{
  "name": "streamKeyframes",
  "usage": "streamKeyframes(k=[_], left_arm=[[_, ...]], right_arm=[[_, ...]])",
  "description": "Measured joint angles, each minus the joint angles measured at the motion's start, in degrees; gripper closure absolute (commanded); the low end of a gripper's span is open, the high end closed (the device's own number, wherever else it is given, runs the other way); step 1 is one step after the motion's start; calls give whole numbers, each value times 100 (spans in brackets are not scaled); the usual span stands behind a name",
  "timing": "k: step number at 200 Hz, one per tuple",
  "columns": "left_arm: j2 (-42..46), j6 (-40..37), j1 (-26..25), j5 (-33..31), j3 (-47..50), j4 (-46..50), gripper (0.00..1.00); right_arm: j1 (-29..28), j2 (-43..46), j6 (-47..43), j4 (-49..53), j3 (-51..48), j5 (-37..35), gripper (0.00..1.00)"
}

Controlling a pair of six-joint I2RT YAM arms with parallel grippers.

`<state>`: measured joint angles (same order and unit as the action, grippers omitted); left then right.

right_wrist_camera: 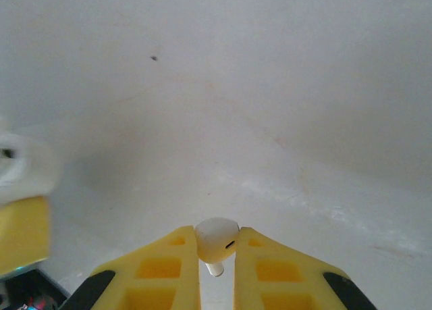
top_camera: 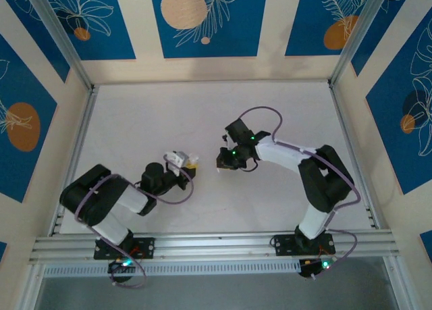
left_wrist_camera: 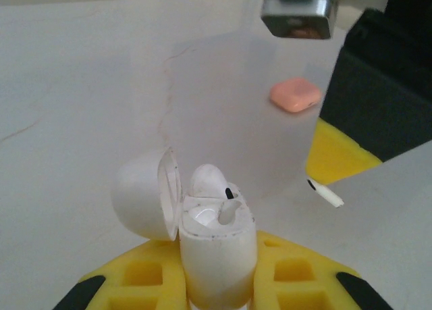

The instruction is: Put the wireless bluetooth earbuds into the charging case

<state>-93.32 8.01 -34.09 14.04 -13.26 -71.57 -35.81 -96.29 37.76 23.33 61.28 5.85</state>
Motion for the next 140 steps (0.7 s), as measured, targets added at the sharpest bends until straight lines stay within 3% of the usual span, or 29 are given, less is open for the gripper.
streamKeyframes(k=[42, 140], left_arm=[[-245, -133, -361, 188, -437, -487, 82], [-739, -238, -584, 208, -1008, -603, 82]], right_arm=[[46, 822, -46, -398, -358, -208, 85], [52, 1965, -302, -881, -656, -656, 85]])
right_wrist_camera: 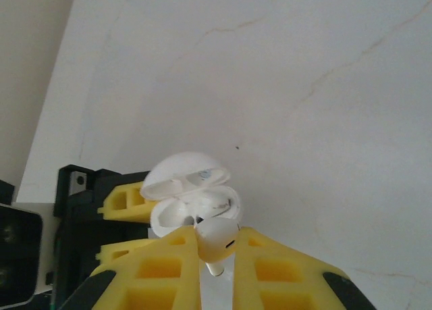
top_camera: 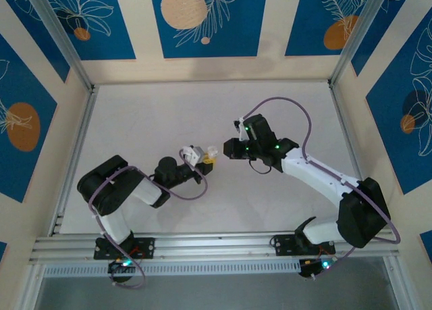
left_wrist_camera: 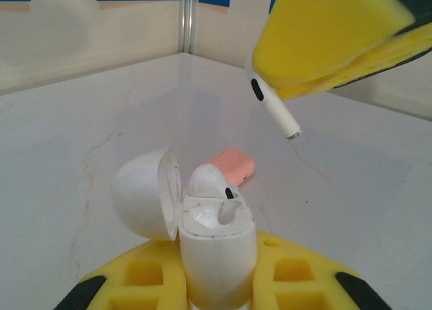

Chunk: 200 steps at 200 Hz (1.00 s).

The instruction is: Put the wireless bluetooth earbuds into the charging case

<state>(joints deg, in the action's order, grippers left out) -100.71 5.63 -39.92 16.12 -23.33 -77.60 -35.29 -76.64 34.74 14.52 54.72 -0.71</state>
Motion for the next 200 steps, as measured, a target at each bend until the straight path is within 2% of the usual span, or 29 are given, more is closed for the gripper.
streamKeyframes(k=[200], left_arm=[[173, 638, -76, -26, -245, 0, 82]], right_arm=[[-367, -157, -264, -699, -22, -328, 85]])
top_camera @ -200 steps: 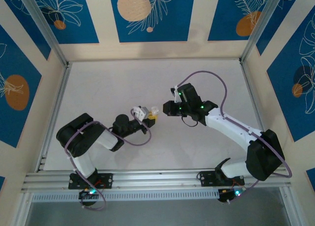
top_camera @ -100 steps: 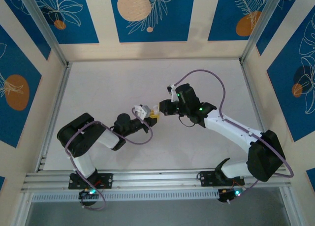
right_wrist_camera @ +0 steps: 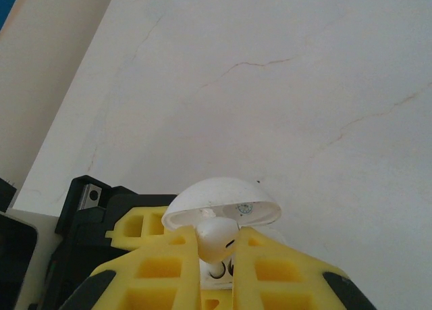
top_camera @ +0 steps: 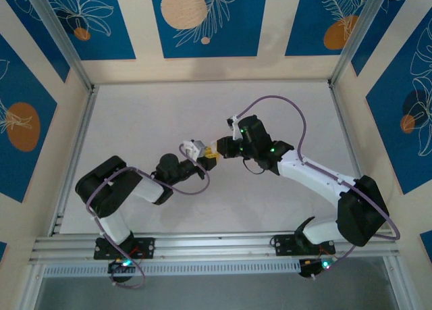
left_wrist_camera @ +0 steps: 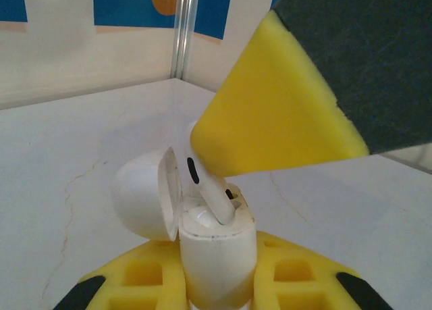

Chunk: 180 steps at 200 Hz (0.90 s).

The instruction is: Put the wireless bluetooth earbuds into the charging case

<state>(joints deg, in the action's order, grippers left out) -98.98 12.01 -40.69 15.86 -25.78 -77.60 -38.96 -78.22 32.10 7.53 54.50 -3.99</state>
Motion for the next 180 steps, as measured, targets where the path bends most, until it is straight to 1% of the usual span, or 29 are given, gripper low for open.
streamKeyframes(k=[53, 90, 137, 180], left_arm=[[85, 120, 0, -127, 0, 24, 81], [114, 118, -2, -127, 0, 44, 81], [181, 114, 0, -127, -2, 46, 81], [227, 98, 0, -127, 0, 46, 81]], right_arm=[[-63, 31, -129, -105, -26, -76, 84], [-81, 136, -219, -181, -146, -79, 79], [-101, 173, -315, -208, -170, -11, 70], [-116, 214, -365, -284, -170, 59, 68]])
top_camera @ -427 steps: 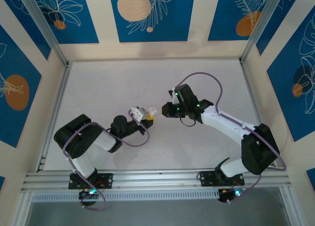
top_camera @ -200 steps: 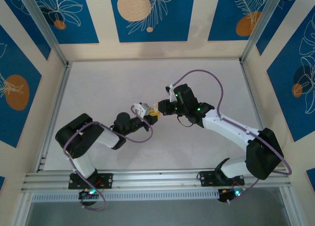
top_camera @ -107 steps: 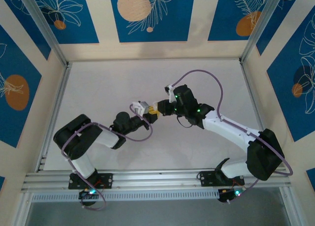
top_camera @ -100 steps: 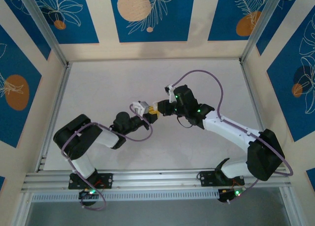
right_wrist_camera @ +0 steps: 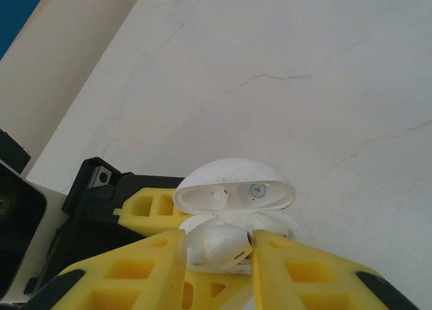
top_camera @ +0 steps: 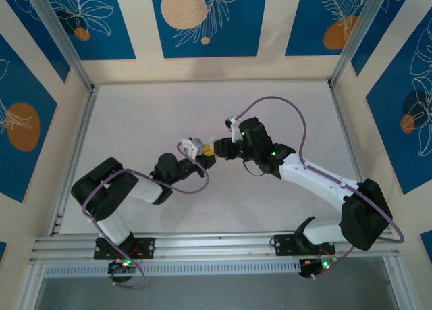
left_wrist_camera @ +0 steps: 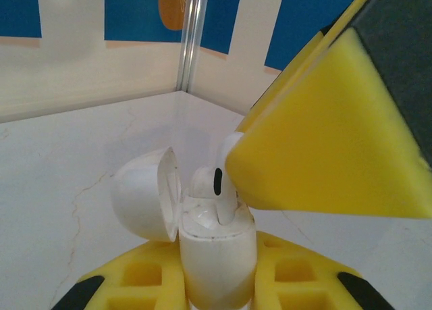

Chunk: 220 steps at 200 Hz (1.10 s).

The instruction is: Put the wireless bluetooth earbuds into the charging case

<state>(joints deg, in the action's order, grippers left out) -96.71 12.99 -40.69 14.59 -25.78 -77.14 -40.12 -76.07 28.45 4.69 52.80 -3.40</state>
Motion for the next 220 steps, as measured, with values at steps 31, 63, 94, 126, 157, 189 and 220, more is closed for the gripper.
streamKeyframes(k=[31, 63, 94, 126, 157, 189, 220], left_arm=[[37, -2, 0, 2, 0, -7, 81], [59, -4, 0, 22, 0, -7, 81], [74, -17, 0, 42, 0, -26, 81], [140, -107, 0, 44, 0, -39, 81], [142, -151, 0, 59, 0, -48, 81], [142, -197, 0, 122, 0, -46, 81], [142, -262, 0, 160, 0, -48, 81]], right_arm=[[-17, 66, -2, -2, 0, 96, 65], [-44, 114, -2, 4, 0, 157, 60], [-44, 177, -4, 37, 0, 190, 58], [-44, 240, -2, 103, 0, 188, 57], [-42, 352, -2, 118, 0, 192, 55], [-24, 485, -2, 131, 0, 247, 54], [31, 555, -2, 136, 2, 339, 53]])
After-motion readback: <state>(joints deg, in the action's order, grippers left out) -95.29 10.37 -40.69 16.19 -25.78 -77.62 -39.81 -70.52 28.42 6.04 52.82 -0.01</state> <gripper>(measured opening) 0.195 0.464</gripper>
